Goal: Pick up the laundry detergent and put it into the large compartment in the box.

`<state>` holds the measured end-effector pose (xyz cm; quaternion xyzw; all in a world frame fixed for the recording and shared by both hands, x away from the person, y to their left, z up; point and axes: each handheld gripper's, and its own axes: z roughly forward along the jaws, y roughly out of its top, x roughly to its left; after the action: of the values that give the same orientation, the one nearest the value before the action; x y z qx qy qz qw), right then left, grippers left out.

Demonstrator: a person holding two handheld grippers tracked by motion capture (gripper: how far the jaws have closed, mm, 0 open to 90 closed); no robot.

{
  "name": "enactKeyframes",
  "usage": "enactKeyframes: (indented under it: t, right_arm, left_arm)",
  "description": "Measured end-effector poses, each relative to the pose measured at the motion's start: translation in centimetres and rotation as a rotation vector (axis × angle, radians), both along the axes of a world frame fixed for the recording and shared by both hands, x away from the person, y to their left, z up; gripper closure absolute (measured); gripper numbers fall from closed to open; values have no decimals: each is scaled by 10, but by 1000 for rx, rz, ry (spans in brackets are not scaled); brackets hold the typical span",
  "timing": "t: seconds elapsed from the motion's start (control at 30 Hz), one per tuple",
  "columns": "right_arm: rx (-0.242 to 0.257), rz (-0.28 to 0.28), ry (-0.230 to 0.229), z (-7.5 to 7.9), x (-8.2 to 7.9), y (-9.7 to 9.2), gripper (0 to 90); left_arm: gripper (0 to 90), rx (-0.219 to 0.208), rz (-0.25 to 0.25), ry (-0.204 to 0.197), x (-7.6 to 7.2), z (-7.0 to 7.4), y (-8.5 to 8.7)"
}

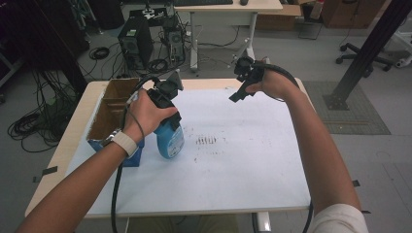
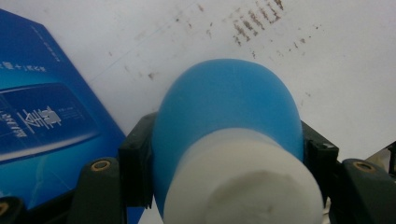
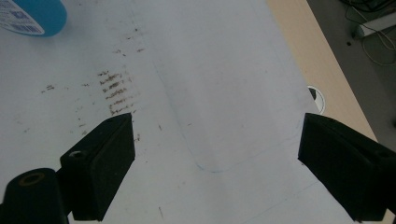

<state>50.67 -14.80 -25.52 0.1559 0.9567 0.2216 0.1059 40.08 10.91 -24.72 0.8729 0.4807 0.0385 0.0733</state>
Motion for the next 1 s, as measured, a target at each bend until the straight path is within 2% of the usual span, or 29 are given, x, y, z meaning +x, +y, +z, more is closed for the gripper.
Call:
enactKeyframes:
  t: [0.73, 0.93, 0.97, 1.0]
  right_arm:
    - [1, 4, -1, 1, 0, -1, 112]
    - [12, 5, -3, 2, 0, 0, 114]
    - [9, 7, -2, 2, 0, 0, 114]
    - [9, 8, -2, 2, 0, 0, 114]
  left_arm:
    - [372, -20, 48, 3, -4, 37, 11]
    - [372, -13, 62, -16, -6, 58, 13]
    - [372, -13, 62, -16, -6, 58, 13]
    - [372, -14, 65, -19, -6, 65, 13]
